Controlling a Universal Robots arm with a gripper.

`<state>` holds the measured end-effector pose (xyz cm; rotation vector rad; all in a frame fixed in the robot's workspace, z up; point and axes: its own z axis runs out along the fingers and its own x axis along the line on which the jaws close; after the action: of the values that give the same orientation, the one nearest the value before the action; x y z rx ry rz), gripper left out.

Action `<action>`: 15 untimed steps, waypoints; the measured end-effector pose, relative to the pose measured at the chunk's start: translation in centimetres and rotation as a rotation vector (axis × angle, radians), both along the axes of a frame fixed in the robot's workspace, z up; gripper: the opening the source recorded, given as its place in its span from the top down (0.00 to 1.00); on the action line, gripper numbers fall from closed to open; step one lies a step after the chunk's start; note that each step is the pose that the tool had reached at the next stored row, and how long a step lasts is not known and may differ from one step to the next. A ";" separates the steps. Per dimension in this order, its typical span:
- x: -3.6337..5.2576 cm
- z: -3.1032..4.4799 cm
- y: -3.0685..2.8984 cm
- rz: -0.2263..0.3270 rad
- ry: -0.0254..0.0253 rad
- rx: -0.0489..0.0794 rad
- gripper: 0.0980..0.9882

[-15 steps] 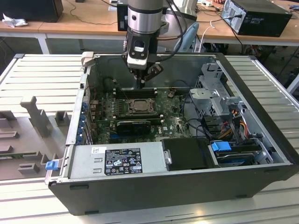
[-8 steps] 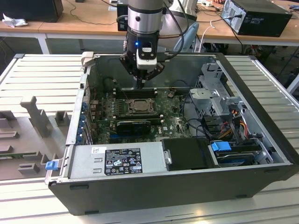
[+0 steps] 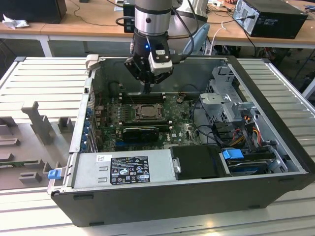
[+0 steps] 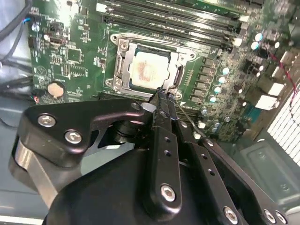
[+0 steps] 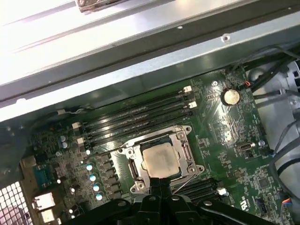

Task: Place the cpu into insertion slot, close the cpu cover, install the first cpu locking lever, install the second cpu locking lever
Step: 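Install the first cpu locking lever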

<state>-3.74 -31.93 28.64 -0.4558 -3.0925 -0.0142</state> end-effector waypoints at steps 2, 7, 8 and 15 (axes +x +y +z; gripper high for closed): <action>0.00 0.00 0.00 0.063 0.0000 0.000 0.99; 0.00 0.00 0.00 0.178 0.0000 0.000 0.99; 0.00 0.00 0.00 0.203 0.0000 0.000 0.99; 0.00 -0.02 0.00 0.356 0.0000 0.000 0.99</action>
<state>-3.74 -31.93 28.61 0.0983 -3.1229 -0.0096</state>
